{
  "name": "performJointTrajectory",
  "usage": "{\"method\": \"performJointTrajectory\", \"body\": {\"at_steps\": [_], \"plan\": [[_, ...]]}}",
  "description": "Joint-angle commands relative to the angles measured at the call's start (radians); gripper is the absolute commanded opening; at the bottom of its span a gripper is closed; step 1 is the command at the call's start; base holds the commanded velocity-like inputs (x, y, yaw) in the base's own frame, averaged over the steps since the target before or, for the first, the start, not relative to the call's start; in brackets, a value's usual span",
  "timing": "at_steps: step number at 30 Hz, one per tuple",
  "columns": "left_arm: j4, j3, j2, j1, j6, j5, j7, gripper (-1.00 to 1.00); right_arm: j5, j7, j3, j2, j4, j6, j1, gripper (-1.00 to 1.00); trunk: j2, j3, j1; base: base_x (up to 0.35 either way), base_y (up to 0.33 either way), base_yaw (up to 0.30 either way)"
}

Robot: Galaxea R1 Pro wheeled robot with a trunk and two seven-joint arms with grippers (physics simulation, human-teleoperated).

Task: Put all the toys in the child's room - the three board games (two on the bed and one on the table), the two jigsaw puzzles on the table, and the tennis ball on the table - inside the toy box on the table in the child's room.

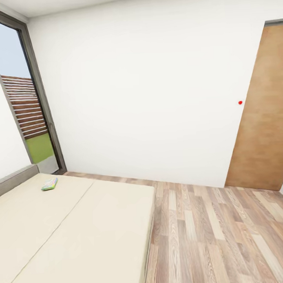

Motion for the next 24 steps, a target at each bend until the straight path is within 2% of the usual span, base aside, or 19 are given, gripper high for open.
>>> {"method": "performJointTrajectory", "body": {"at_steps": [1,10,17,24], "plan": [[0.001,-0.001,0.000,0.000,-0.003,-0.001,0.003,1.00,-0.009,0.000,0.004,0.000,0.001,-0.003,0.000,1.00,0.000,0.000,0.000,0.000,0.082,-0.261],[0.000,-0.001,0.000,0.000,-0.003,-0.001,0.003,1.00,-0.009,0.000,0.004,0.000,0.001,-0.003,0.000,1.00,0.000,0.003,0.000,-0.018,0.105,-0.229],[0.000,-0.001,0.000,0.000,-0.003,-0.001,0.003,1.00,-0.009,0.000,0.004,0.000,0.001,-0.003,0.000,1.00,0.000,0.003,0.000,-0.165,0.105,-0.043],[0.001,-0.001,0.000,0.000,-0.003,-0.001,0.003,1.00,-0.010,0.000,0.004,0.000,0.001,-0.003,0.000,1.00,0.000,0.007,0.000,-0.051,0.090,-0.096]]}}
